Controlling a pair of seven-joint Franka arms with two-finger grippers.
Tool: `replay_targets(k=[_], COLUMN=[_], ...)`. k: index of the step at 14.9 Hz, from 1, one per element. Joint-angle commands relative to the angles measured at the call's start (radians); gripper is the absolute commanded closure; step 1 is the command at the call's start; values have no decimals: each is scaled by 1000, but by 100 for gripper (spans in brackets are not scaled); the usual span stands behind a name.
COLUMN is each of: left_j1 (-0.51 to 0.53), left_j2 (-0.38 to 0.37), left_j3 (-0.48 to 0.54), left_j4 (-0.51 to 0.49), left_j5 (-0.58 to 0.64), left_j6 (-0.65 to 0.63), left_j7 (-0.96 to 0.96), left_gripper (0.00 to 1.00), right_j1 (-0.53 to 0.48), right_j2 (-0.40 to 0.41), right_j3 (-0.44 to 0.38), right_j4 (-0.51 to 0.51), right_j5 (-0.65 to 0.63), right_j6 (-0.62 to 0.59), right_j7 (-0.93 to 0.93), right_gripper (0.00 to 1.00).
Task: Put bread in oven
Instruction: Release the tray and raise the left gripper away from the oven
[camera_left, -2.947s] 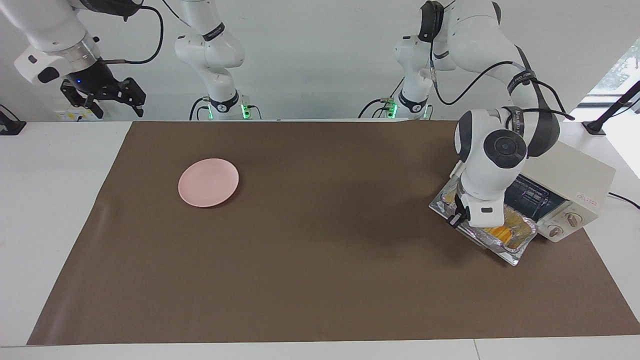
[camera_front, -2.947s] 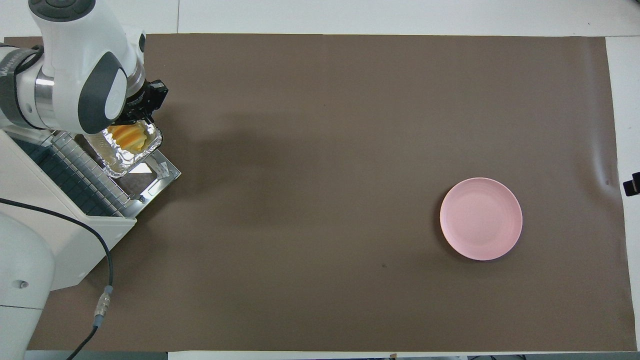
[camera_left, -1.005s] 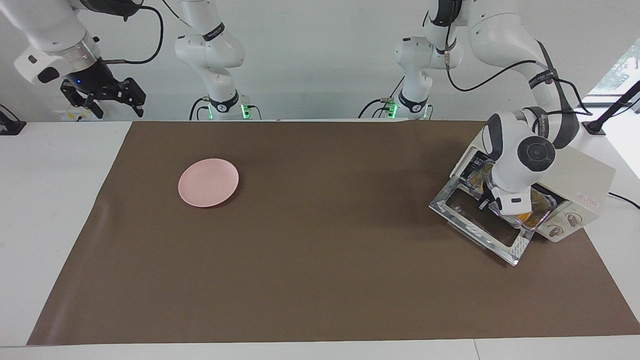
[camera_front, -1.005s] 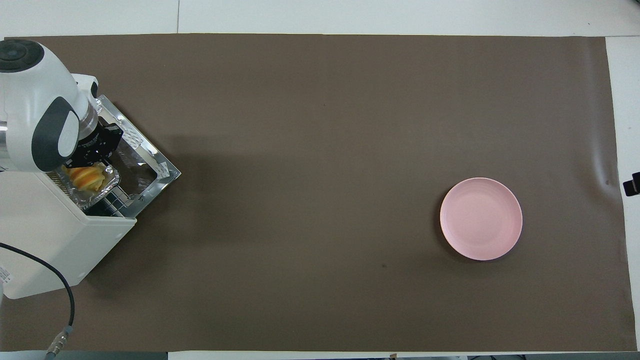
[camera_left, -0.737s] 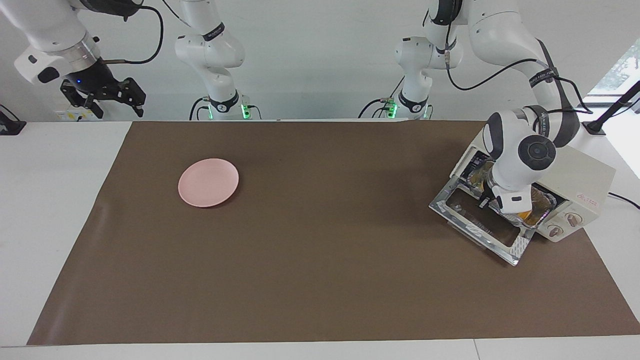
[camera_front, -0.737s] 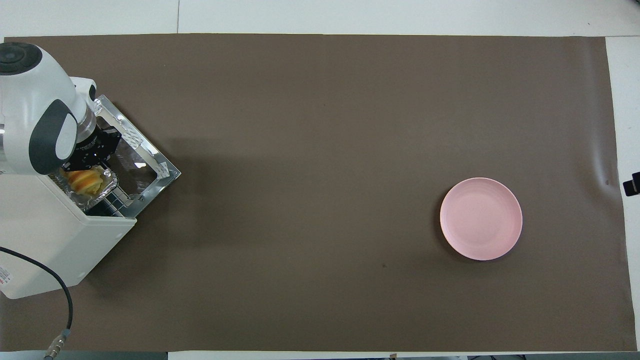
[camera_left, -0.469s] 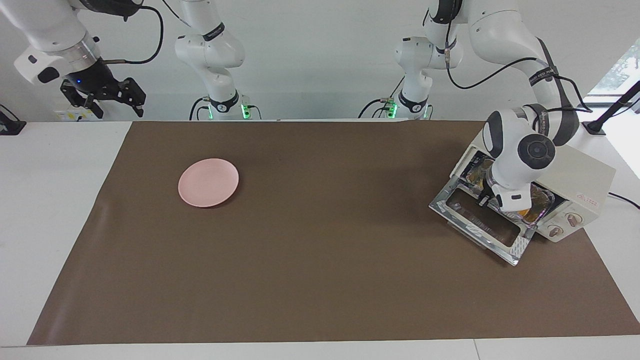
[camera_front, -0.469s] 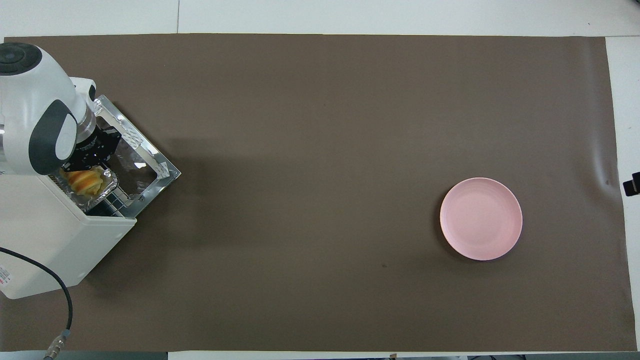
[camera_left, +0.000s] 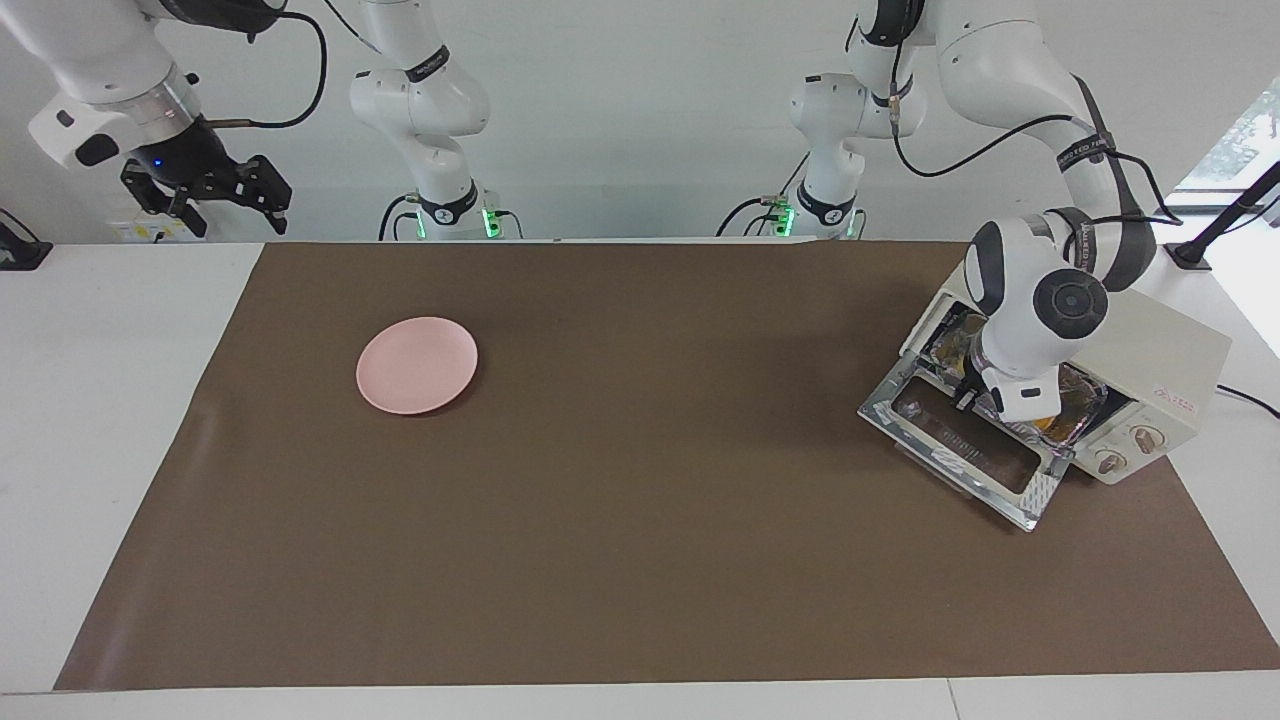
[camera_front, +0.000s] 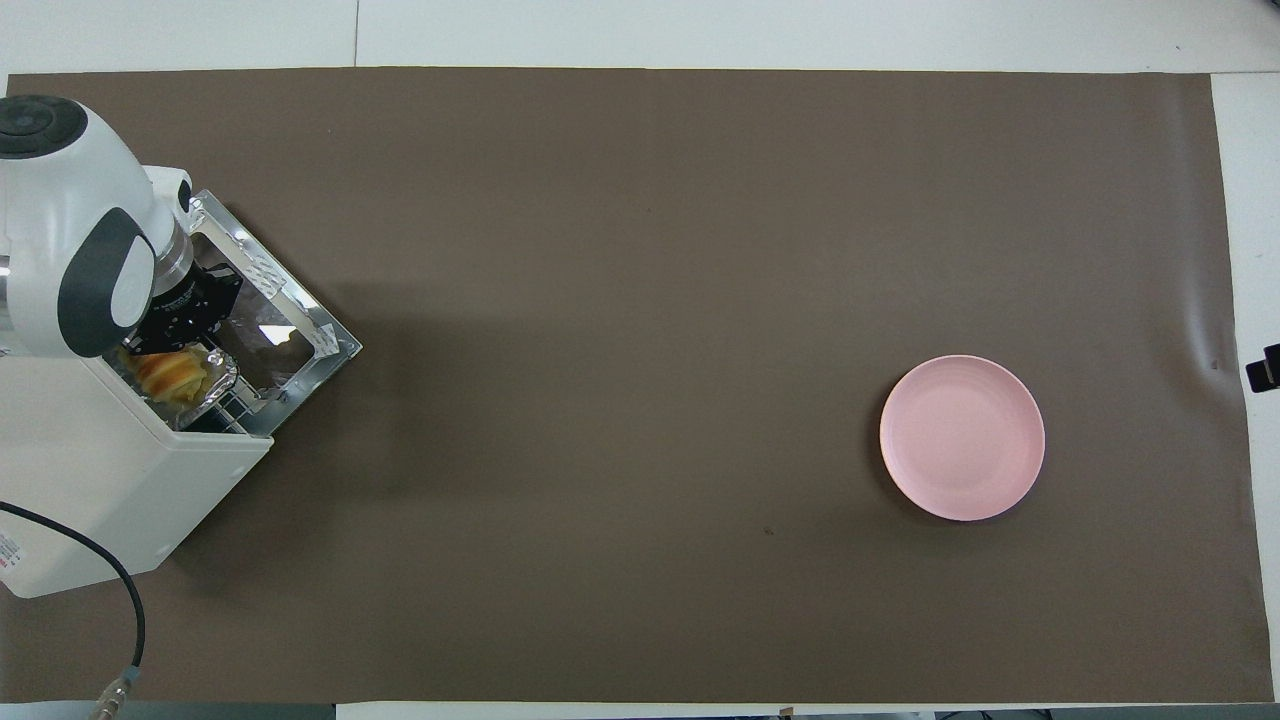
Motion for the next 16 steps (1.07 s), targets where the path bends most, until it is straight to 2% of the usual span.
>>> replay_targets(k=[1, 8, 9, 10, 13, 16], left_j1=[-7, 8, 10, 8, 10, -9], left_j2=[-39, -37, -36, -34, -37, -30], left_j3=[3, 3, 3, 5, 7, -1], left_j4=[-43, -38, -37, -33, 8, 117], left_j5=[23, 23, 23, 23, 23, 23], left_j6=[8, 14, 27, 38, 38, 41], left_j7=[-20, -8, 9, 23, 76, 90], left_gripper=[100, 100, 35, 0, 0, 0], right_j1=[-12, -12, -12, -12, -12, -12], right_j2=[-13, -13, -12, -13, -13, -13], right_j3=[10, 10, 10, 10, 10, 10], right_j4=[-15, -15, -15, -15, -15, -15], right_j5=[-11, -11, -11, -11, -11, -10], right_j6=[5, 5, 5, 5, 5, 5], right_j7=[-17, -17, -17, -18, -17, -17], right_gripper=[0, 0, 0, 0, 0, 0])
